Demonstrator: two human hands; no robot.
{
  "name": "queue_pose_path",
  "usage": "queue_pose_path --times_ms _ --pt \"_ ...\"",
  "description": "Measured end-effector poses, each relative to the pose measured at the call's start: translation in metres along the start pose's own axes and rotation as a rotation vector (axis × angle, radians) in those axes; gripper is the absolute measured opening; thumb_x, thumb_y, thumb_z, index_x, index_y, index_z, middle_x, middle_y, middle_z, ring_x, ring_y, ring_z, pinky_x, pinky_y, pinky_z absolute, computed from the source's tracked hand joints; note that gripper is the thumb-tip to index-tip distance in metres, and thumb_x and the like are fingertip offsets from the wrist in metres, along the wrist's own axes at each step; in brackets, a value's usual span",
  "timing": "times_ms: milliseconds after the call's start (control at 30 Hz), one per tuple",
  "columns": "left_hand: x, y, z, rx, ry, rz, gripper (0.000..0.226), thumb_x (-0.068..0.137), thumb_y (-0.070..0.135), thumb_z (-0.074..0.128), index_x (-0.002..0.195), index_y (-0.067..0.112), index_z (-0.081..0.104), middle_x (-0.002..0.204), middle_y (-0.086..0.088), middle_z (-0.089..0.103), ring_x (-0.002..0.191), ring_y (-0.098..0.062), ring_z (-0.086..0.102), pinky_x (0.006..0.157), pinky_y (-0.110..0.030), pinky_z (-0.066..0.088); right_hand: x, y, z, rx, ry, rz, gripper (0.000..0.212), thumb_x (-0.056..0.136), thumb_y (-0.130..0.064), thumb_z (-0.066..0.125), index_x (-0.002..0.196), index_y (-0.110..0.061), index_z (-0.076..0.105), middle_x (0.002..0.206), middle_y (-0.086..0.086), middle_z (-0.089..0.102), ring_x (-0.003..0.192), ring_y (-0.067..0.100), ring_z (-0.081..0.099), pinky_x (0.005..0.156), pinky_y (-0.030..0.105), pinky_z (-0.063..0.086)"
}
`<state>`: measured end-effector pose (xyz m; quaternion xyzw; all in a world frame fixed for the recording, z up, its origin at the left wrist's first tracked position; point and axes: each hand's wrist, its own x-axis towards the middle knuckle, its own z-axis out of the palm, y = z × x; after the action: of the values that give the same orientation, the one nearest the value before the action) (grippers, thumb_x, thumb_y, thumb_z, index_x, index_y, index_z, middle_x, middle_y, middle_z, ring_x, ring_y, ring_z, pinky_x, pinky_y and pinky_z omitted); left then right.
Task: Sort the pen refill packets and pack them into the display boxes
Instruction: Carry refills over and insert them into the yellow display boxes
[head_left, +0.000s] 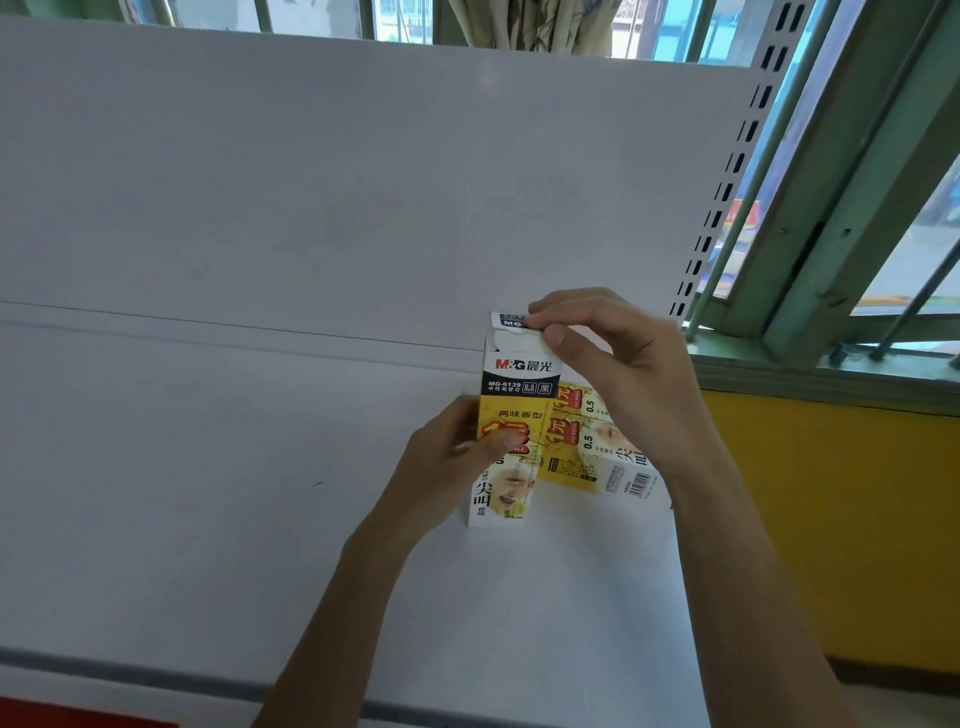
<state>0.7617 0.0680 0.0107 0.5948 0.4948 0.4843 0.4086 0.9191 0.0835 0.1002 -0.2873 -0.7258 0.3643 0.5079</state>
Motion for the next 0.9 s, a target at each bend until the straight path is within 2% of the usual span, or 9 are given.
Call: queue_pose_path --times_ms 233,467,567,633,700,767,800,833,900 --pt "0.001 -0.001 0.001 -0.011 0.006 -0.002 0.045 0.07 0.043 0.059 0.11 0.023 0.058 0.099 0.013 0.07 0.087 -0.002 0.067 0.067 -0.011 0.05 0.003 0.006 0.004 -0.16 0.042 -0.131 0.017 0.088 -0.006 0.056 0.092 -0.018 0.068 0.1 -0.006 0.062 0.098 0.003 0.058 0.071 0.017 0.051" --pt "-0.001 0.001 0.0 0.005 0.018 0.014 0.043 0.07 0.042 0.06 0.107 0.022 0.06 0.095 0.015 0.07 0.084 -0.001 0.067 0.065 -0.01 0.049 0.001 0.012 0.001 -0.303 -0.019 -0.259 0.02 0.086 -0.018 0.051 0.095 -0.021 0.069 0.103 -0.002 0.06 0.1 0.007 0.057 0.081 0.031 0.053" --pt "-0.002 0.0 0.001 0.007 0.05 0.011 0.042 0.067 0.044 0.064 0.106 0.03 0.058 0.093 0.018 0.071 0.087 -0.003 0.067 0.07 -0.015 0.052 -0.005 0.013 0.001 -0.223 -0.052 -0.16 0.021 0.082 -0.027 0.052 0.094 -0.025 0.069 0.11 -0.006 0.057 0.108 0.006 0.054 0.079 0.032 0.055" --pt "-0.003 0.003 0.003 -0.05 0.074 0.048 0.057 0.064 0.046 0.07 0.117 0.039 0.048 0.102 0.013 0.07 0.095 -0.009 0.067 0.078 -0.029 0.055 -0.006 0.014 0.001 -0.189 -0.061 -0.13 0.02 0.081 -0.028 0.055 0.096 -0.026 0.068 0.113 -0.007 0.055 0.112 0.006 0.052 0.08 0.034 0.055" --pt "-0.005 0.013 0.001 -0.08 0.138 0.158 0.076 0.061 0.052 0.073 0.124 0.057 0.032 0.116 0.014 0.063 0.108 -0.011 0.061 0.085 -0.035 0.053 -0.006 0.016 0.003 -0.149 -0.074 -0.102 0.02 0.082 -0.019 0.06 0.099 -0.026 0.068 0.115 -0.008 0.055 0.116 0.008 0.05 0.085 0.036 0.054" --pt "-0.007 0.031 -0.005 0.0 0.18 0.306 0.074 0.064 0.055 0.071 0.12 0.069 0.025 0.12 0.023 0.056 0.112 -0.005 0.057 0.087 -0.028 0.052 -0.007 0.019 0.004 -0.039 -0.073 -0.07 0.028 0.084 -0.009 0.06 0.108 -0.023 0.064 0.119 -0.007 0.055 0.121 0.008 0.049 0.091 0.032 0.051" --pt "-0.007 0.041 -0.007 0.068 0.182 0.363 0.067 0.069 0.05 0.068 0.119 0.068 0.029 0.118 0.024 0.057 0.109 -0.002 0.058 0.082 -0.022 0.053 -0.01 0.021 0.004 0.048 -0.044 -0.049 0.035 0.084 -0.006 0.061 0.116 -0.021 0.059 0.123 -0.004 0.054 0.123 0.007 0.048 0.09 0.028 0.051" --pt "-0.006 0.048 -0.008 0.145 0.202 0.407 0.057 0.074 0.043 0.066 0.118 0.063 0.036 0.117 0.02 0.058 0.104 0.0 0.059 0.076 -0.018 0.054 -0.013 0.024 0.004 0.128 -0.001 -0.021 0.045 0.082 -0.008 0.065 0.123 -0.021 0.052 0.129 -0.001 0.052 0.124 0.006 0.047 0.089 0.024 0.05" --pt "-0.008 0.053 -0.006 0.196 0.32 0.439 0.04 0.079 0.029 0.067 0.108 0.049 0.049 0.113 0.011 0.061 0.096 0.0 0.061 0.068 -0.014 0.052 -0.024 0.036 0.003 0.148 0.021 0.088 0.072 0.07 -0.024 0.074 0.133 -0.03 0.039 0.137 -0.008 0.044 0.125 0.003 0.044 0.088 0.025 0.05"
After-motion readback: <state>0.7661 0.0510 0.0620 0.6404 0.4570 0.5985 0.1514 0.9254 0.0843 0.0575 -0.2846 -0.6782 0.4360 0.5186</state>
